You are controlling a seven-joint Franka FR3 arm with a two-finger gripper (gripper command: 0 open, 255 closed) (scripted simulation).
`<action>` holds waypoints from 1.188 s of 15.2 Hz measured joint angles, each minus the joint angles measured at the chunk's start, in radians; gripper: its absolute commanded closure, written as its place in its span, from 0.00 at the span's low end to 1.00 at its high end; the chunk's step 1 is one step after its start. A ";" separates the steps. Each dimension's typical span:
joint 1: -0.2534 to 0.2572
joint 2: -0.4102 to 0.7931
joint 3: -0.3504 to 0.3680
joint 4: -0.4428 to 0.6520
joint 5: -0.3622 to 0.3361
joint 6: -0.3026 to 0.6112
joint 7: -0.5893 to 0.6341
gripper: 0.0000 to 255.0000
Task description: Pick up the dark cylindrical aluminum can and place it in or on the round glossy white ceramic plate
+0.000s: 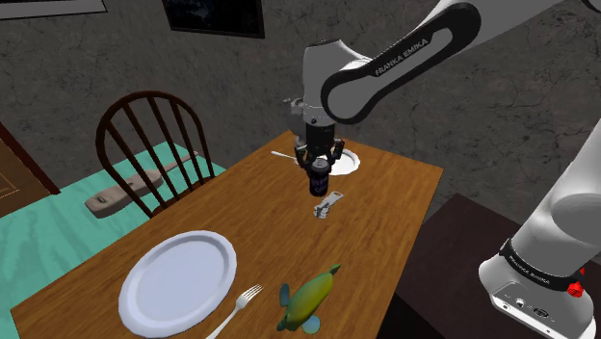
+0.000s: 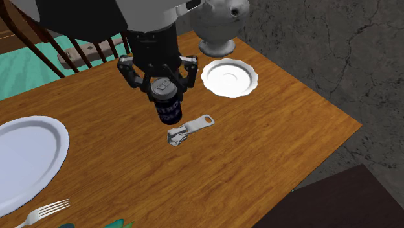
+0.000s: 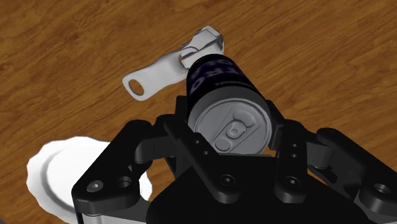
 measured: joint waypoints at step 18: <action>-0.197 0.222 -0.165 0.346 -0.047 -0.133 -0.351 1.00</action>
